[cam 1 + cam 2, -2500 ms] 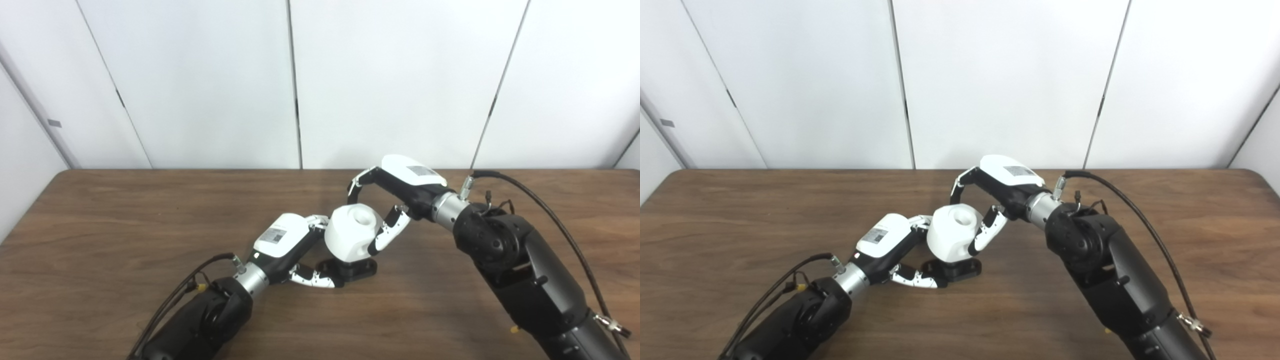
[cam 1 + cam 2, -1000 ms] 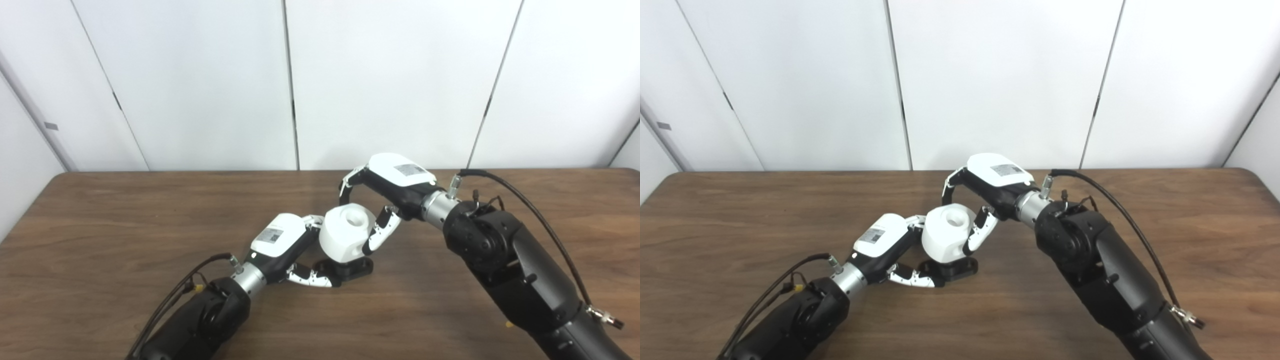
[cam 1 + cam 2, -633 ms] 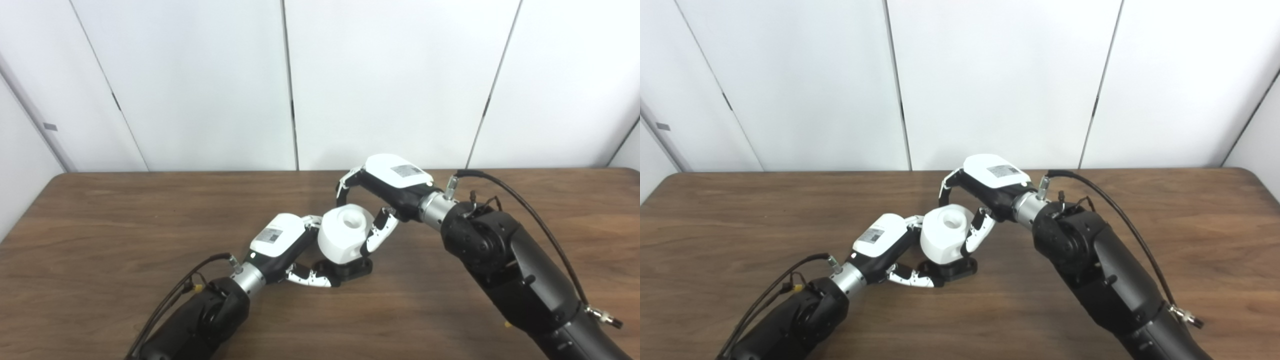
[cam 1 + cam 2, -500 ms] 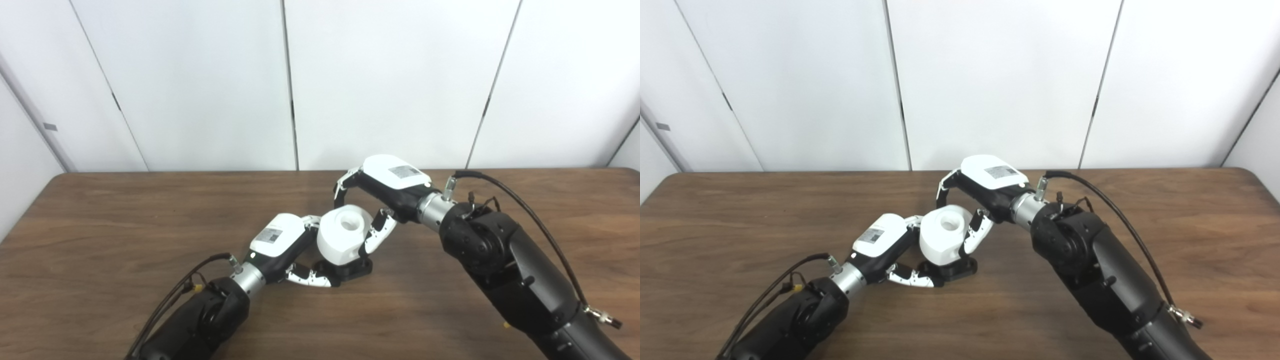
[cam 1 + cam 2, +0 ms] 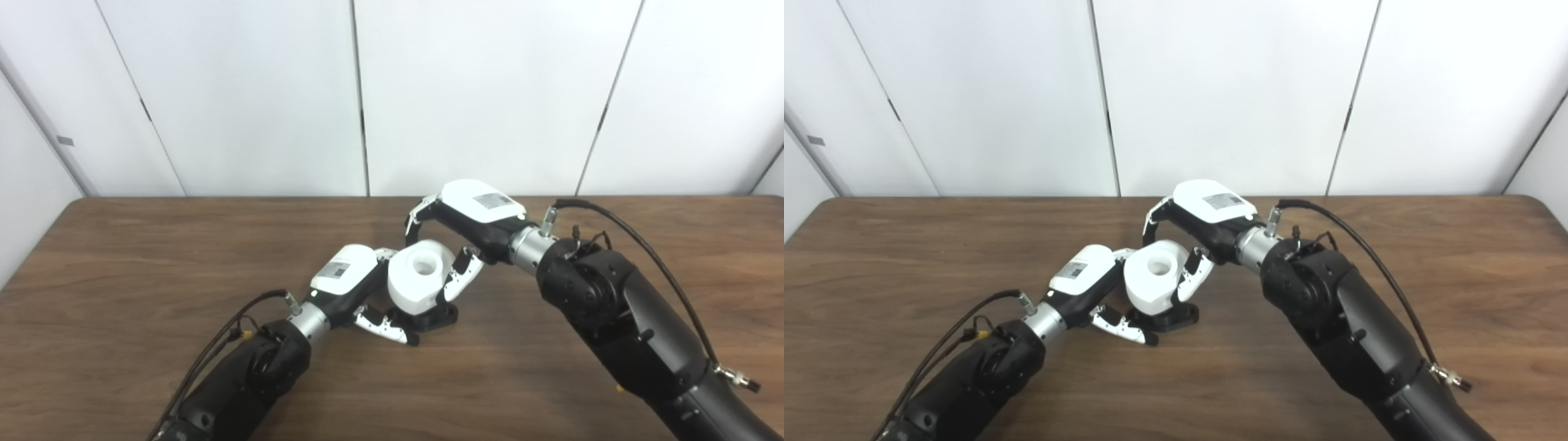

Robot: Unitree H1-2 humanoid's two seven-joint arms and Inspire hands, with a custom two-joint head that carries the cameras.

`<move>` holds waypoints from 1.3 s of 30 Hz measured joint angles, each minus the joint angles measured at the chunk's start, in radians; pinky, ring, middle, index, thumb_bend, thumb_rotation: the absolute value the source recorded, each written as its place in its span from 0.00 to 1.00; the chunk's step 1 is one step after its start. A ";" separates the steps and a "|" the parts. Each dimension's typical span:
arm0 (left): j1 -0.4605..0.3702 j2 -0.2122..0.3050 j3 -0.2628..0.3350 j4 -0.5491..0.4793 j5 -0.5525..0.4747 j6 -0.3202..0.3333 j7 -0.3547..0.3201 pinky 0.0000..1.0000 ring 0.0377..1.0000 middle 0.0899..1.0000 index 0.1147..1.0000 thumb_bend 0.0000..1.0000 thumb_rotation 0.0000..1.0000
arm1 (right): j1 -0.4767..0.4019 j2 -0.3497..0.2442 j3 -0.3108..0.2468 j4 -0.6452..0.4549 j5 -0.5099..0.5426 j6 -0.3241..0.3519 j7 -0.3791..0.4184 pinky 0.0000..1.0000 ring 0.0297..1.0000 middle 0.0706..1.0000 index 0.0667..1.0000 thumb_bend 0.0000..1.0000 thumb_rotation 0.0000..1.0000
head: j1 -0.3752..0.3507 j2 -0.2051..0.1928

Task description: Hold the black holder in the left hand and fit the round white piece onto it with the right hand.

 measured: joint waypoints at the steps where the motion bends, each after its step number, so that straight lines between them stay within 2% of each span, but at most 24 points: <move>1: 0.000 -0.002 0.002 0.000 -0.001 0.001 -0.002 0.65 0.82 0.78 0.54 1.00 0.25 | 0.000 -0.001 0.000 0.000 0.001 0.000 0.000 0.88 0.86 0.75 0.45 0.52 0.13 | 0.000 0.000; 17: 0.002 -0.009 0.009 -0.008 0.002 0.019 -0.012 0.65 0.82 0.79 0.61 1.00 0.27 | -0.002 -0.007 0.002 0.000 0.005 -0.001 0.000 0.87 0.85 0.75 0.45 0.52 0.14 | 0.000 0.006; 23: 0.005 -0.012 0.012 -0.008 0.005 0.022 -0.012 0.69 0.83 0.81 0.60 1.00 0.27 | -0.007 -0.013 0.004 0.000 0.005 0.000 0.004 0.88 0.86 0.75 0.45 0.52 0.13 | -0.002 0.009; 39: 0.005 -0.016 0.011 -0.011 0.017 0.024 -0.012 0.68 0.82 0.81 0.59 1.00 0.26 | -0.015 -0.026 0.012 -0.026 0.014 0.001 0.049 0.89 0.85 0.74 0.44 0.52 0.13 | -0.003 0.018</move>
